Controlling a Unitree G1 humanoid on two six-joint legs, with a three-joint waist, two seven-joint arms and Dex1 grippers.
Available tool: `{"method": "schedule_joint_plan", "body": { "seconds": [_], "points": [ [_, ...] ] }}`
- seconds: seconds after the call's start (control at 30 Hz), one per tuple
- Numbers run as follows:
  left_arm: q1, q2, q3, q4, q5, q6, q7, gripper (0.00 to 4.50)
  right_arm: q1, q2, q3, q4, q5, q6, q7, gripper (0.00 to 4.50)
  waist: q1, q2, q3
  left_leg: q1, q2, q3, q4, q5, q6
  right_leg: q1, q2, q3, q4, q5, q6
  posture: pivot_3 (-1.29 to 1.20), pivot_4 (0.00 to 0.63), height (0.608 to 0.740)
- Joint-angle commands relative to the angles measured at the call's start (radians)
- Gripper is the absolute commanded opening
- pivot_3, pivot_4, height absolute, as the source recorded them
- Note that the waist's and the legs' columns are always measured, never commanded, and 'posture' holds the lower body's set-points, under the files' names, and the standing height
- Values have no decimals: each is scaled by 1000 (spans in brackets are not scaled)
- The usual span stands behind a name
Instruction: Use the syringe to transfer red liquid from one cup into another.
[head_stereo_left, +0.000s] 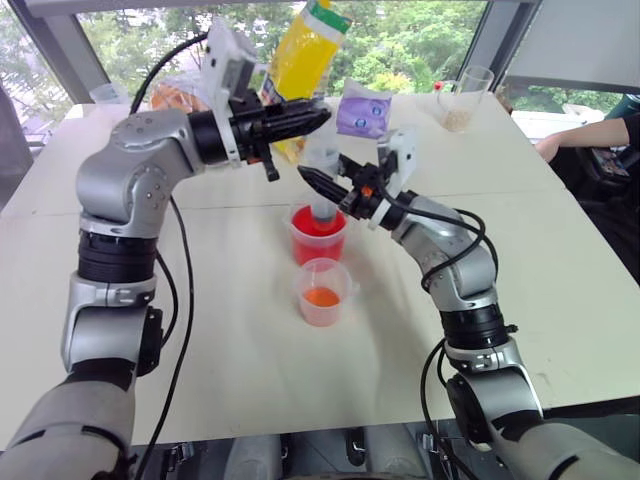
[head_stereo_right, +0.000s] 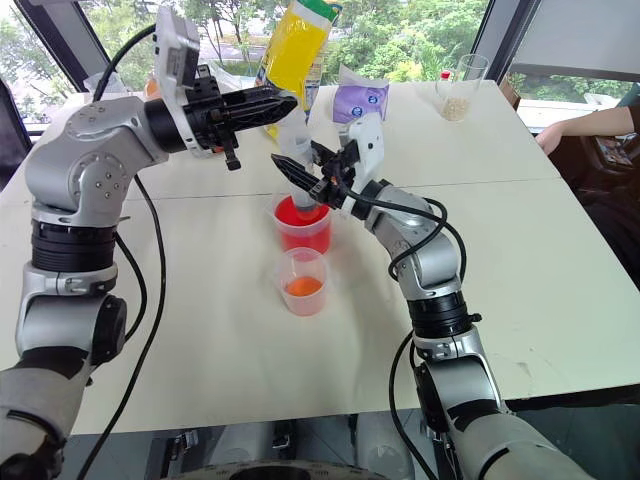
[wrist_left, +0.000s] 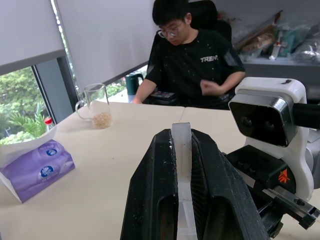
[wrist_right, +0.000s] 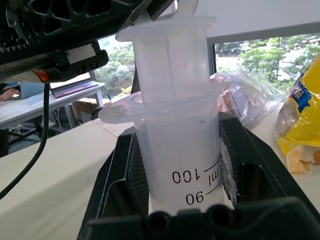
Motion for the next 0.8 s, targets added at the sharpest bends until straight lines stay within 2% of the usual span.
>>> {"method": "schedule_joint_plan", "body": {
  "seconds": [0.03, 0.33, 0.43, 0.63, 0.67, 0.8],
  "points": [
    [-83, 11, 75, -8, 17, -71, 51, 93, 22, 16, 58, -6, 3, 18, 33, 1482, 0, 0, 0, 0, 0, 0, 0, 0, 0, 0, 0, 0, 0, 0, 0, 0, 150, 740],
    [-33, 26, 56, -41, 16, -52, 26, 93, -6, 10, 46, -34, 8, 25, 29, 1482, 0, 0, 0, 0, 0, 0, 0, 0, 0, 0, 0, 0, 0, 0, 0, 0, 150, 740],
    [4, 35, 50, -59, 15, -41, 20, 1219, -29, 2, 33, -53, 12, 30, 24, 1482, -4, 0, 0, 0, 0, 0, 0, 0, 0, 0, 0, 0, 0, 0, 0, 0, 150, 740],
    [54, 52, 72, -102, -7, -24, 21, 4121, -63, -17, 0, -71, 29, 52, 15, 1482, -1, 0, 0, 0, 0, 0, 0, 0, 0, 0, 0, 0, 0, 0, 0, 0, 150, 740],
    [61, 57, 79, -107, -14, -20, 20, 4445, -69, -19, -4, -72, 32, 55, 13, 1482, 0, 0, 0, 0, 0, 0, 0, 0, 0, 0, 0, 0, 0, 0, 0, 0, 150, 740],
    [99, 95, 117, -145, -61, 11, 0, 4445, -90, -32, -21, -84, 47, 71, 8, 1482, -1, 0, 0, 0, 0, 0, 0, 0, 0, 0, 0, 0, 0, 0, 0, 0, 150, 740]
  ]
}}
